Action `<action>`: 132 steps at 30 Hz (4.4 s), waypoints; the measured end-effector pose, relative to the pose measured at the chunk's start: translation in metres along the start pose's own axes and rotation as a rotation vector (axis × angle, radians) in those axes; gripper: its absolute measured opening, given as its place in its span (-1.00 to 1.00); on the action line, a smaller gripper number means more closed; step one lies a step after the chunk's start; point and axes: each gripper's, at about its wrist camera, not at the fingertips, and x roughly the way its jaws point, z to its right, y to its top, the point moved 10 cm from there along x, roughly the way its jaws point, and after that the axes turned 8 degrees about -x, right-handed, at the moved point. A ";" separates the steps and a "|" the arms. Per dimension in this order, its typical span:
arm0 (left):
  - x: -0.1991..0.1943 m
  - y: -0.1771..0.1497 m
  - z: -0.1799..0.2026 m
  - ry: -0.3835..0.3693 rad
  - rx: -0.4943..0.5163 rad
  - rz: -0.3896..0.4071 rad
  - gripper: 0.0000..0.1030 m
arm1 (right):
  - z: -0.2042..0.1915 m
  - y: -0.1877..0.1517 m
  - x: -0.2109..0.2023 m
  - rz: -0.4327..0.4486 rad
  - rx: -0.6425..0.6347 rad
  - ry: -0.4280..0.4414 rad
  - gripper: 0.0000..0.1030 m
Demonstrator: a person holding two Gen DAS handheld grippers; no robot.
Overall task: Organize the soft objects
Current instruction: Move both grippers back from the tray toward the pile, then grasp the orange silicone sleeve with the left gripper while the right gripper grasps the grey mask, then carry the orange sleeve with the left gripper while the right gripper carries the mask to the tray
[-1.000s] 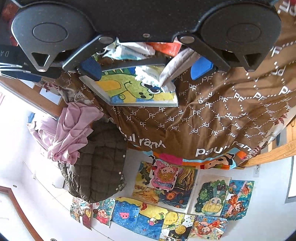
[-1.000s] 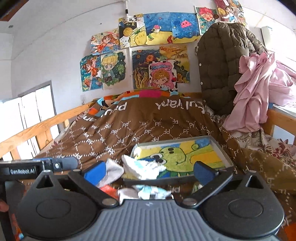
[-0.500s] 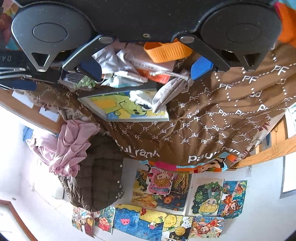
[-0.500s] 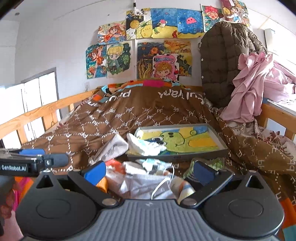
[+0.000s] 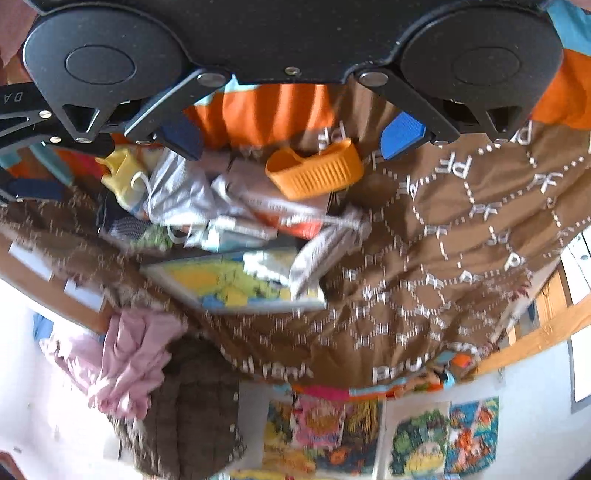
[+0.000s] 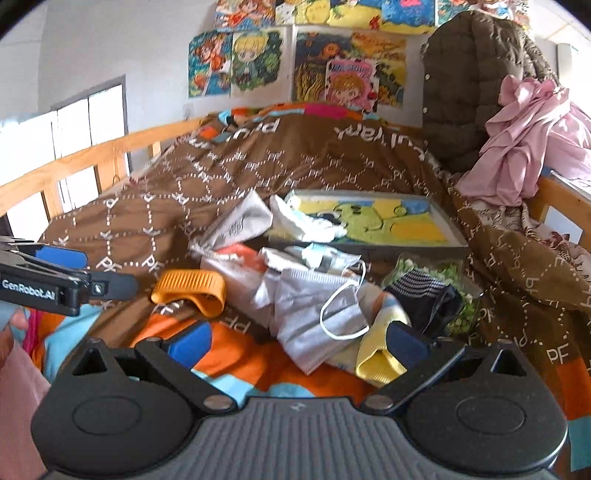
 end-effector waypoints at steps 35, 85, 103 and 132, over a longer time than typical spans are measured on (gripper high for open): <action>0.131 0.017 -0.020 -0.042 -0.092 -0.222 0.98 | -0.012 -0.007 0.118 -0.101 -0.293 -0.027 0.98; 0.100 0.030 0.007 -0.218 -0.110 -0.073 -0.44 | -0.013 0.005 0.103 -0.064 -0.213 -0.030 -0.83; 0.082 0.088 0.015 -0.271 -0.165 0.167 -0.44 | 0.011 0.062 0.072 0.214 -0.171 -0.066 -0.83; 0.308 0.172 0.050 -0.176 -0.259 -0.019 -0.42 | 0.135 0.091 0.256 0.034 0.240 0.001 -0.82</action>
